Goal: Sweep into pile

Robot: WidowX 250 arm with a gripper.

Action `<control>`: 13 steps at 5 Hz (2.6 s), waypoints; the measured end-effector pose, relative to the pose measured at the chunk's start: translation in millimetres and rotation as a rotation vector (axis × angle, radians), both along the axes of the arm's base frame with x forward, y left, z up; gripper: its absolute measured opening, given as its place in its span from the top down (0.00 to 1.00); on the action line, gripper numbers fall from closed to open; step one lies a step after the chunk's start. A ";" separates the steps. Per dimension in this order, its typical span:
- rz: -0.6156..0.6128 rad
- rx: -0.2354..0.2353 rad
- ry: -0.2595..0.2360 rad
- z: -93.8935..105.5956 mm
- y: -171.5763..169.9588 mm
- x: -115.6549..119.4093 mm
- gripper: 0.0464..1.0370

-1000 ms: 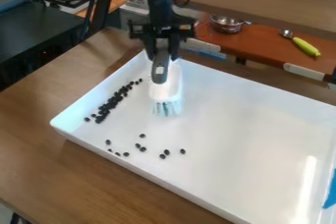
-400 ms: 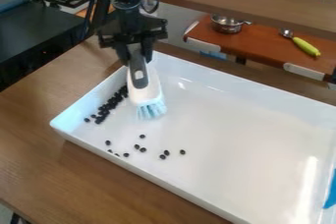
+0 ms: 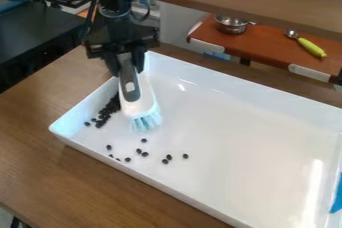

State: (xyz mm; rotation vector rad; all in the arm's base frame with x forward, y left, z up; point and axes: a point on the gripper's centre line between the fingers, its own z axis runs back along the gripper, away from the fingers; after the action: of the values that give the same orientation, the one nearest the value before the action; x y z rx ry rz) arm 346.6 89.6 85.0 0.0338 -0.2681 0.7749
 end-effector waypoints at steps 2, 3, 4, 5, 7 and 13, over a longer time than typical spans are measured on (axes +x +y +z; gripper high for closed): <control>-0.050 0.080 0.048 -3.4 -0.1 -17.9 0.57; -0.100 0.019 0.084 4.0 -27.1 -17.5 0.57; -0.172 -0.038 0.074 27.1 -67.4 -12.0 0.57; -0.200 -0.069 0.002 64.1 -98.0 -2.5 0.57; -0.396 0.036 -0.011 69.2 -165.7 -7.8 0.57; -0.517 0.273 0.079 0.1 -146.3 -14.1 0.57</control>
State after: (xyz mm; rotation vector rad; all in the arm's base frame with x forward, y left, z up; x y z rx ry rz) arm 332.5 -56.8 85.1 0.2426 -0.2902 0.2195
